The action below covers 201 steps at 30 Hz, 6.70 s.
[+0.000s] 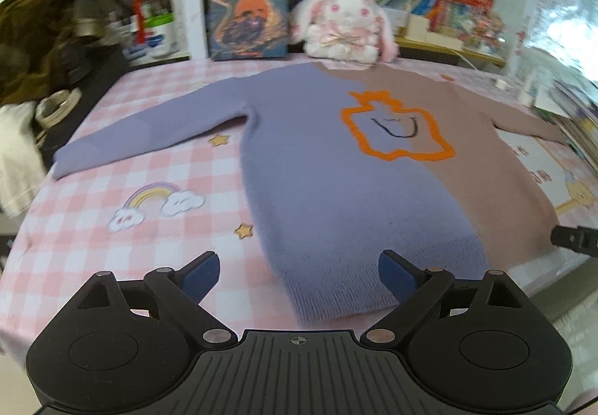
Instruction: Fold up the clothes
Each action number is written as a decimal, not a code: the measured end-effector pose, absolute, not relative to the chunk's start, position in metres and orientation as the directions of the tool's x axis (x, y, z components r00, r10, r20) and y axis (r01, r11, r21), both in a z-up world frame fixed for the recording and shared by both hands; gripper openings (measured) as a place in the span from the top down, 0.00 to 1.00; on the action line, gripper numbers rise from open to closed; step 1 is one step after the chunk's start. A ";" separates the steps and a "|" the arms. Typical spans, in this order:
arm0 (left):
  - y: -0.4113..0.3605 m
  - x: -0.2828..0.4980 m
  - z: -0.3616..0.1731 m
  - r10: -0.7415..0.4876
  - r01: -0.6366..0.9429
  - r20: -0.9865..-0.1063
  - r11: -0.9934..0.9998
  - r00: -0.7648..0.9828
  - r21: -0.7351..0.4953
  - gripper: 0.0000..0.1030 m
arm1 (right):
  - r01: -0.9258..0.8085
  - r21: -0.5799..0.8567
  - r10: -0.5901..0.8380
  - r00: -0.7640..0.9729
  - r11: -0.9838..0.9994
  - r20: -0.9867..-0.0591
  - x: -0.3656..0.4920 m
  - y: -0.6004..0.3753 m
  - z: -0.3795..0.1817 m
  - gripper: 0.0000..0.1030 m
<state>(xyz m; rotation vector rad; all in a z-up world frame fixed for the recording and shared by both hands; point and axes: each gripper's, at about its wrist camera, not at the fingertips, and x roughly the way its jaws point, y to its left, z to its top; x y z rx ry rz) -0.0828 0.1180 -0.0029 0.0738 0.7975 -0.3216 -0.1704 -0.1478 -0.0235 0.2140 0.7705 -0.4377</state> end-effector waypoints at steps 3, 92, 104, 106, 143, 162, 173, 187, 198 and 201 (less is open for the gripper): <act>0.132 -0.069 -0.006 -0.304 0.372 -0.704 0.926 0.642 -0.060 0.09 | 0.506 0.021 -0.346 0.619 0.862 -0.706 -0.168 -0.131 -0.023 0.00; 0.294 0.135 -0.030 -0.110 -0.190 -0.499 0.838 0.860 -0.512 0.97 | 0.389 -0.083 -0.346 0.678 0.917 -0.649 -0.073 -0.053 -0.032 0.00; 0.082 0.128 0.053 -0.190 0.055 -0.383 0.940 0.904 -0.336 0.97 | 0.234 0.015 -0.168 0.740 0.972 -0.651 -0.059 -0.197 -0.021 0.00; 0.054 0.133 0.053 -0.198 0.074 -0.380 0.946 0.904 -0.316 0.97 | 0.226 0.027 -0.154 0.742 0.974 -0.653 -0.058 -0.219 -0.021 0.00; -0.144 0.151 -0.016 -0.222 0.196 -0.551 0.975 0.804 -0.108 0.97 | 0.204 0.057 -0.112 0.725 0.977 -0.680 -0.055 -0.323 -0.028 0.00; -0.078 0.104 0.006 -0.253 0.212 -0.589 0.967 0.767 -0.139 0.30 | 0.125 0.099 -0.021 0.719 0.987 -0.695 -0.038 -0.303 -0.033 0.00; 0.059 0.048 -0.007 0.051 -0.117 -0.681 0.992 0.730 -0.050 0.30 | 0.107 0.121 0.016 0.680 0.987 -0.733 -0.022 -0.267 -0.039 0.00; 0.113 0.054 -0.029 0.013 -0.090 -0.740 0.994 0.672 -0.064 0.30 | 0.270 0.112 -0.087 0.629 0.956 -0.772 -0.042 -0.230 -0.040 0.00; 0.124 0.064 -0.037 -0.121 -0.022 -0.754 0.984 0.646 -0.177 0.48 | 0.366 0.120 -0.124 0.576 0.923 -0.808 -0.049 -0.223 -0.044 0.41; 0.122 0.066 -0.037 -0.161 0.004 -0.751 0.979 0.640 -0.206 0.68 | 0.378 0.111 -0.134 0.565 0.919 -0.814 -0.049 -0.222 -0.045 0.48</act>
